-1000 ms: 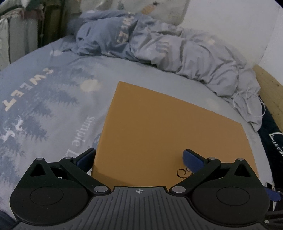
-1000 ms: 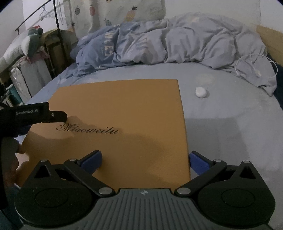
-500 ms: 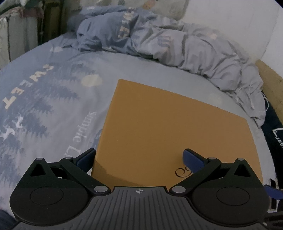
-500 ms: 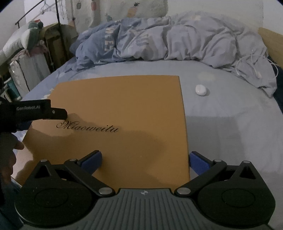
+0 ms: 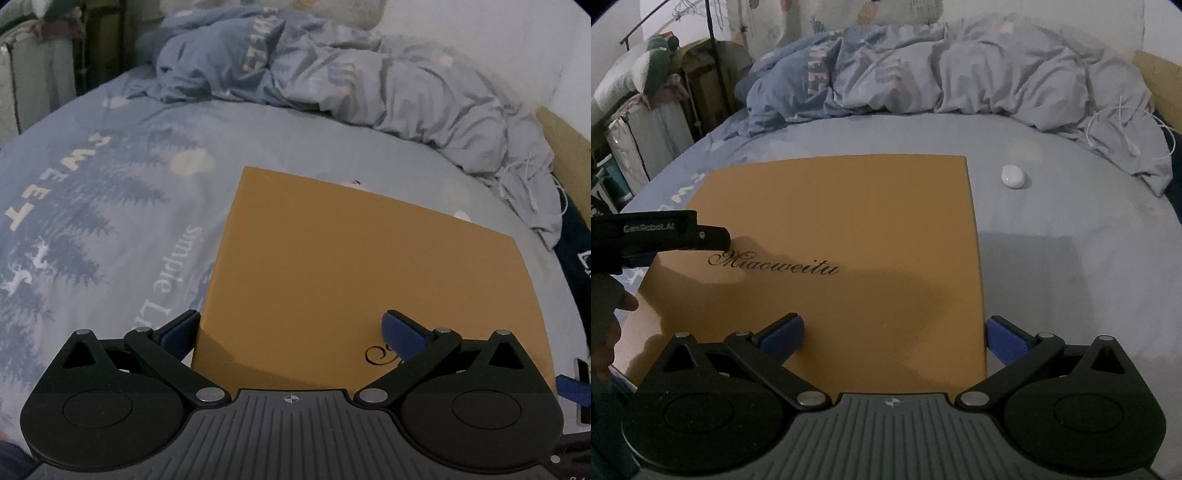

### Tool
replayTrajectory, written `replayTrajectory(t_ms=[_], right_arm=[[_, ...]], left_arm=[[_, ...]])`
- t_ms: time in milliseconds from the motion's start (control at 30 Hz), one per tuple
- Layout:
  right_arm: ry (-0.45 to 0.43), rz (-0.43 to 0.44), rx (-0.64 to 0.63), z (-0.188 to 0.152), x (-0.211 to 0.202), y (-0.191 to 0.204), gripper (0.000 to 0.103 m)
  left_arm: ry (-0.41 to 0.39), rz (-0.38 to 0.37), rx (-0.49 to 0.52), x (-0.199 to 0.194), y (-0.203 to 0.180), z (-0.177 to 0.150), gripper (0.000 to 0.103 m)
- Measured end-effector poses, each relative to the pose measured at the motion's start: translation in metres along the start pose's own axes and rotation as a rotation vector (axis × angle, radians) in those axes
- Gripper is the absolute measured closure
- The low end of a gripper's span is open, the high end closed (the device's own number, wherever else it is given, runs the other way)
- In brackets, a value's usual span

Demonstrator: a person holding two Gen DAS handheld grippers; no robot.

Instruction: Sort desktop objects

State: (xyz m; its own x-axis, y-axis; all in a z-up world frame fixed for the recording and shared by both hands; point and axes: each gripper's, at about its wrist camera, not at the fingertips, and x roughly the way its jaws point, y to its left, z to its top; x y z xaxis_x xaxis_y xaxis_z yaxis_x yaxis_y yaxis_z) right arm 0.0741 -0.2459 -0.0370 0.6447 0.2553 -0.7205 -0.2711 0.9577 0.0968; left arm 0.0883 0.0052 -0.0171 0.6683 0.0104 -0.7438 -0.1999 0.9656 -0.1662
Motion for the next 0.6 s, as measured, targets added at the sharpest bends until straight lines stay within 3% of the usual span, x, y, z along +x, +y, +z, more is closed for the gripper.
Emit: replayTrajectory(t_ms=[600], right_arm=[[0.030, -0.001, 0.000, -0.003, 0.013, -0.002, 0.000]], left_arm=[[0.000, 0.008, 0.049, 0.011, -0.001, -0.010, 0.000]])
